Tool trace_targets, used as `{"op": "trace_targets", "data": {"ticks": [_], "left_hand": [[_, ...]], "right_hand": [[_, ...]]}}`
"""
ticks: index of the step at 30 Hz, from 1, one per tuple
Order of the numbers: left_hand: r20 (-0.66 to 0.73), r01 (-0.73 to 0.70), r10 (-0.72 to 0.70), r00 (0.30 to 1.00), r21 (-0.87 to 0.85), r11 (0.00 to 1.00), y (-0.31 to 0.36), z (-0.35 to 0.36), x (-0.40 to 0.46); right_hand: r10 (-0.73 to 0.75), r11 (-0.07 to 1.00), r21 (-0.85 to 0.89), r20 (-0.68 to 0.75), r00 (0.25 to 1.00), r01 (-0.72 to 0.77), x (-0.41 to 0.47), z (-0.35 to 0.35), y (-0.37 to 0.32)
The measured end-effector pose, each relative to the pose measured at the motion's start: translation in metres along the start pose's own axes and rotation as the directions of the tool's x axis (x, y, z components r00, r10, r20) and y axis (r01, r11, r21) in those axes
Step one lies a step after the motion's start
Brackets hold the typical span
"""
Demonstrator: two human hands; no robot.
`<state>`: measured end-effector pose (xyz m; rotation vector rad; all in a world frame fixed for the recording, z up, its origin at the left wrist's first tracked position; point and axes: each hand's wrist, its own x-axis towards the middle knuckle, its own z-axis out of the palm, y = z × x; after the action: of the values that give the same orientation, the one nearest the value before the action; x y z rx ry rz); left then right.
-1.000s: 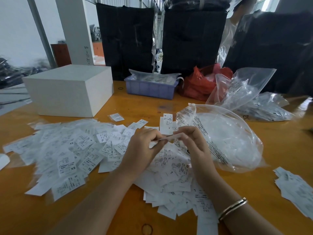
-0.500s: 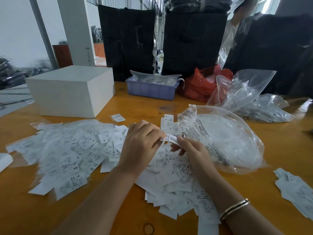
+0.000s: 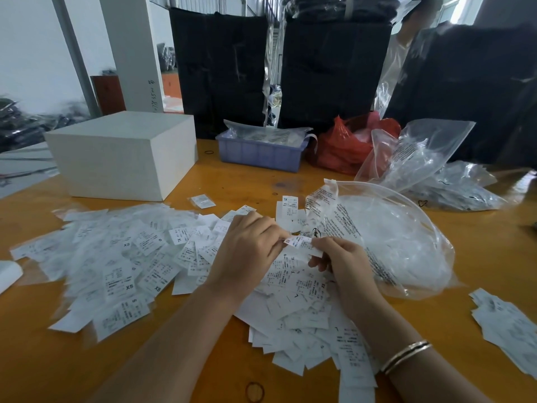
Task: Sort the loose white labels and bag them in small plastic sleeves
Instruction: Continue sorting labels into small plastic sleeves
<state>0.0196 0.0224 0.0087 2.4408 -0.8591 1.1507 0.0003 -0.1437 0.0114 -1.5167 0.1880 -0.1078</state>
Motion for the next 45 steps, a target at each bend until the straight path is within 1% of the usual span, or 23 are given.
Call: {"op": "trace_targets", "data": {"ticks": [2,7,10,12,14,15,17,19,20,21,24,27,29,31,33,35,37,39,40,42,45], "left_hand": [[0.008,-0.019,0.019,1.000,0.006,1.000,0.001,0.000,0.000],[0.057,-0.038,0.037,0.998,0.010,0.999,0.003,0.001,0.000],[0.068,-0.035,0.035,0.997,0.001,0.999,0.004,0.003,0.000],[0.071,0.019,-0.015,0.997,-0.056,0.998,0.005,0.003,-0.002],[0.063,0.119,-0.110,0.992,-0.178,0.977,0.004,0.002,-0.002],[0.060,0.170,-0.160,0.985,-0.247,0.954,0.003,0.002,-0.002],[0.073,0.240,-0.229,0.971,-0.355,0.904,0.000,0.002,-0.003],[0.116,0.294,-0.271,0.956,-0.445,0.846,0.001,0.001,-0.004],[0.137,0.314,-0.284,0.949,-0.489,0.814,0.002,0.000,-0.005],[0.154,0.327,-0.291,0.944,-0.526,0.785,0.003,0.001,-0.006],[0.209,0.373,-0.311,0.927,-0.597,0.710,0.004,0.004,-0.007],[0.242,0.420,-0.349,0.905,-0.641,0.643,0.004,0.004,-0.006],[0.259,0.444,-0.372,0.891,-0.665,0.600,0.005,0.004,-0.005],[0.271,0.462,-0.394,0.878,-0.697,0.549,0.005,0.004,-0.005],[0.287,0.490,-0.433,0.854,-0.723,0.487,0.004,0.005,-0.005],[0.293,0.511,-0.476,0.829,-0.744,0.431,0.004,0.005,-0.004],[0.324,0.534,-0.491,0.809,-0.756,0.380,0.003,0.005,-0.003],[0.394,0.557,-0.453,0.800,-0.768,0.317,0.004,0.004,-0.003],[0.424,0.570,-0.431,0.797,-0.764,0.302,0.004,0.004,-0.003],[0.451,0.590,-0.415,0.790,-0.742,0.318,0.004,0.005,-0.003],[0.399,0.573,-0.445,0.802,-0.726,0.380,0.004,0.006,-0.005]], "right_hand": [[-0.007,1.000,-0.004,-0.013,1.000,0.007,-0.001,0.000,-0.001],[-0.024,0.999,-0.028,0.036,0.999,0.025,-0.002,0.002,-0.002],[-0.064,0.983,-0.167,0.073,0.995,0.076,-0.003,0.004,0.001],[-0.103,0.963,-0.240,0.098,0.990,0.124,-0.003,0.006,0.005],[-0.183,0.955,-0.217,0.101,0.978,0.202,-0.003,0.005,0.006],[-0.252,0.942,-0.202,0.095,0.963,0.267,-0.003,0.003,0.005],[-0.406,0.876,-0.234,0.114,0.907,0.422,-0.003,-0.003,0.004],[-0.513,0.758,-0.360,0.187,0.838,0.544,-0.003,-0.005,0.002],[-0.546,0.698,-0.425,0.204,0.813,0.576,-0.002,-0.004,0.003],[-0.563,0.663,-0.466,0.206,0.800,0.586,-0.002,-0.002,0.003],[-0.568,0.645,-0.480,0.219,0.794,0.594,-0.001,0.002,0.005],[-0.580,0.666,-0.419,0.228,0.782,0.617,-0.001,0.003,0.007],[-0.575,0.670,-0.409,0.240,0.782,0.619,-0.001,0.004,0.008],[-0.540,0.687,-0.392,0.287,0.791,0.611,-0.002,0.005,0.008],[-0.515,0.715,-0.332,0.344,0.785,0.614,-0.003,0.006,0.008],[-0.490,0.712,-0.341,0.384,0.782,0.614,-0.003,0.007,0.009],[-0.492,0.703,-0.374,0.359,0.793,0.605,-0.001,0.007,0.012],[-0.504,0.744,-0.341,0.279,0.818,0.574,0.000,0.006,0.012],[-0.510,0.767,-0.309,0.236,0.827,0.562,0.001,0.004,0.011],[-0.512,0.793,-0.265,0.201,0.835,0.549,0.003,0.001,0.009],[-0.490,0.769,-0.294,0.298,0.819,0.567,0.001,0.001,0.008]]}}
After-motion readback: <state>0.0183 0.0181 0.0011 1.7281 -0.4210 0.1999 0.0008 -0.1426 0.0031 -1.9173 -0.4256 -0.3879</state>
